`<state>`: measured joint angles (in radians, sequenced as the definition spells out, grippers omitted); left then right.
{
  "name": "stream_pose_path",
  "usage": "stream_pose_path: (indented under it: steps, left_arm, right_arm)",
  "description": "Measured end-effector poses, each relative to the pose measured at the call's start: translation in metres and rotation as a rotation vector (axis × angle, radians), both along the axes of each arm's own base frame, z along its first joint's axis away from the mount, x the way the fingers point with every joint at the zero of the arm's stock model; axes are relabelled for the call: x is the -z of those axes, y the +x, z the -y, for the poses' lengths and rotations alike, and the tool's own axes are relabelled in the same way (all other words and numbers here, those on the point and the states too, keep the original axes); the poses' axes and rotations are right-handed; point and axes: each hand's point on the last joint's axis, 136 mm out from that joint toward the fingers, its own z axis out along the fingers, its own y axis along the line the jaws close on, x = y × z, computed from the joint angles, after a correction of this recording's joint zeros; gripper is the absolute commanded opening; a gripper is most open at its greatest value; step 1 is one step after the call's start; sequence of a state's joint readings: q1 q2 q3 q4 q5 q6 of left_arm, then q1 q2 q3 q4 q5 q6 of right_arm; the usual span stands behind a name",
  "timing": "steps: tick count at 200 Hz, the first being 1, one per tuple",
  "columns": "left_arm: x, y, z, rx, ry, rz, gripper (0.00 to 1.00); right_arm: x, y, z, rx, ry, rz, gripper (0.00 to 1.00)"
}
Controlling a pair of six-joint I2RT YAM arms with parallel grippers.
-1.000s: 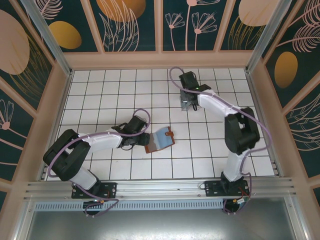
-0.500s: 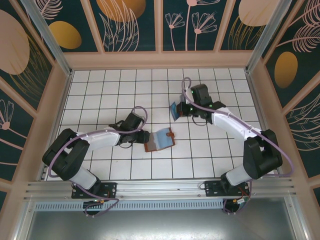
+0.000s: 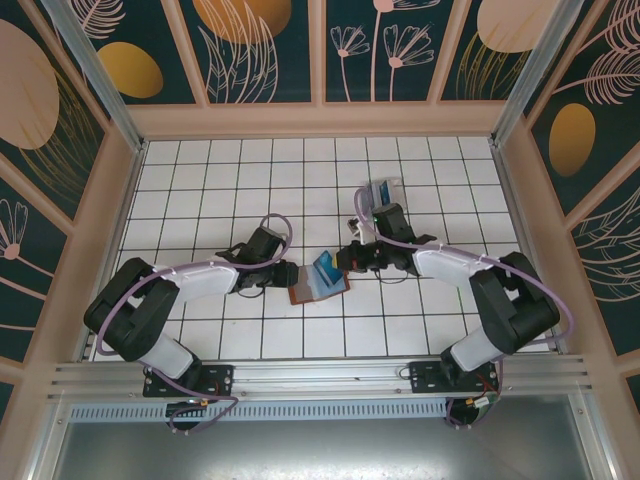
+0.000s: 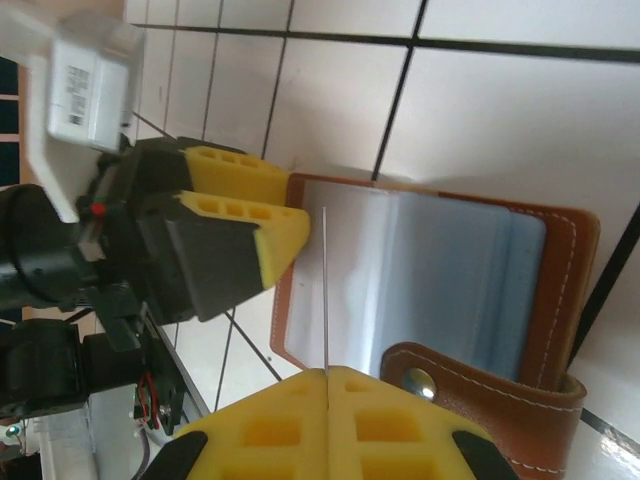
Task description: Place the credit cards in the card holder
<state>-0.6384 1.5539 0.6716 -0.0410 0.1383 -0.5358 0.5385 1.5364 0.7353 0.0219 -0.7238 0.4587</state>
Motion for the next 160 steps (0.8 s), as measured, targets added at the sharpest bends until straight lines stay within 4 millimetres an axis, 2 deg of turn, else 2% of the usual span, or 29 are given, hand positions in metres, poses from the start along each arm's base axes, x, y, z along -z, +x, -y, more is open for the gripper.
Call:
stream_pose_path:
  steps: [15, 49, 81, 160]
  left_arm:
    - [0.001, -0.001, -0.001, 0.0, 0.002, -0.001, 0.37]
    - [0.002, -0.002, -0.003, -0.005, 0.007, -0.001, 0.23]
    - [0.002, -0.002, -0.003, -0.007, 0.008, -0.001, 0.2]
    - [0.004, -0.002, -0.005, -0.011, 0.013, 0.002, 0.08]
  right_arm:
    - [0.007, -0.002, 0.001, -0.003, -0.009, -0.012, 0.0]
    - [0.023, -0.002, -0.001, -0.01, -0.019, -0.046, 0.0]
    - [0.036, -0.007, -0.004, -0.024, -0.038, -0.075, 0.0]
    - [0.045, -0.007, -0.007, -0.025, -0.043, -0.088, 0.0]
